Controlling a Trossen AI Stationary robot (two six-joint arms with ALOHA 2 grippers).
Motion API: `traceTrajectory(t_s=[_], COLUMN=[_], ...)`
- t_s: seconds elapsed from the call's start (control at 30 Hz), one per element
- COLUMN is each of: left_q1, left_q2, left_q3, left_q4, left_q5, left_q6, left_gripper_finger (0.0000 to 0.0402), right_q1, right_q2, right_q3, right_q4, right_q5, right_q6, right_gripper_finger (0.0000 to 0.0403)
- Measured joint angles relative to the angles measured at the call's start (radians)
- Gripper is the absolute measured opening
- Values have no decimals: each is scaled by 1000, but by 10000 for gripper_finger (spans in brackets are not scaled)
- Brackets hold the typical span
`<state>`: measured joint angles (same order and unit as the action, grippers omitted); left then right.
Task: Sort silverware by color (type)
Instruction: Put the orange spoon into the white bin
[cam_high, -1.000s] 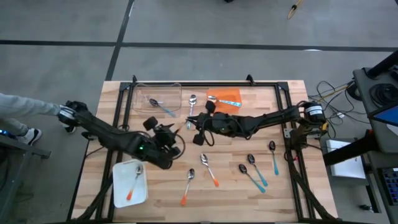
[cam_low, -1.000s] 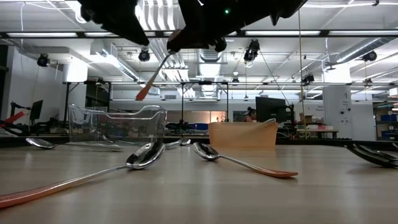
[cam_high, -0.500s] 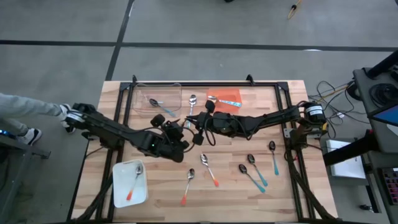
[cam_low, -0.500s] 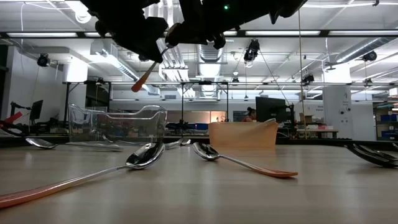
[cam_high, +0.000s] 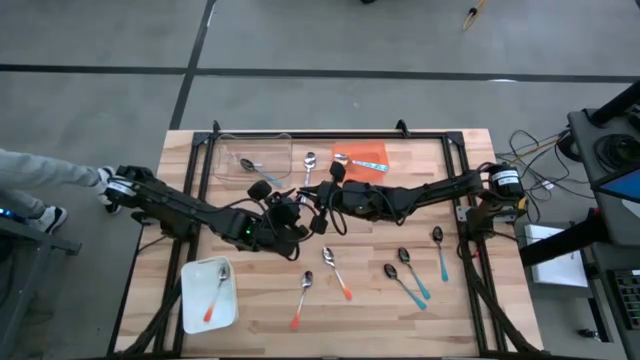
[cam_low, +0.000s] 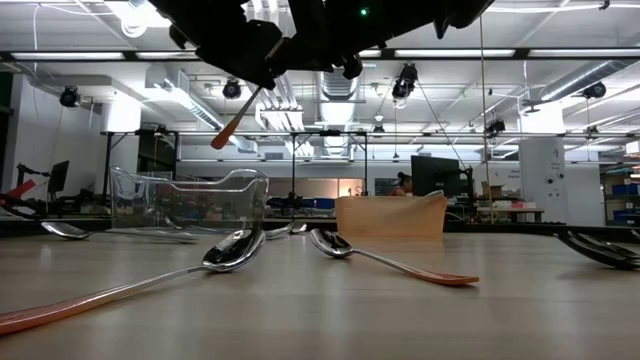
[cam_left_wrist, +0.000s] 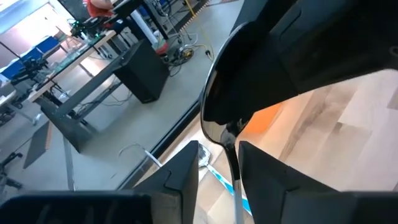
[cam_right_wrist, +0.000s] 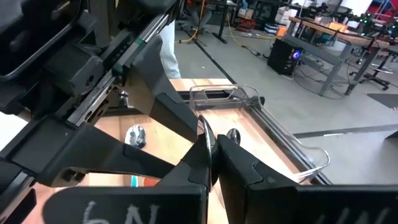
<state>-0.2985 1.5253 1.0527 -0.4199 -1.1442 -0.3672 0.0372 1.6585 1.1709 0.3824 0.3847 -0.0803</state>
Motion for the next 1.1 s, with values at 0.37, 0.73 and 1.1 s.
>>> traceTrajectory(t_s=[0.37, 0.73, 1.1], left_q1=[28, 39, 39], left_q2=[6, 40, 45], left_q3=[0, -1, -1], left_q4=[52, 72, 68], left_q5=[27, 35, 35], left_q6=[-20, -29, -34], left_gripper_finger=[6, 70, 5], right_q1=[2, 6, 4], right_q2=[0, 0, 0], right_q3=[-2, -2, -2], right_q4=[2, 22, 20], right_q5=[20, -55, -47], right_q6=[37, 145, 141], right_gripper_finger=[9, 9, 15])
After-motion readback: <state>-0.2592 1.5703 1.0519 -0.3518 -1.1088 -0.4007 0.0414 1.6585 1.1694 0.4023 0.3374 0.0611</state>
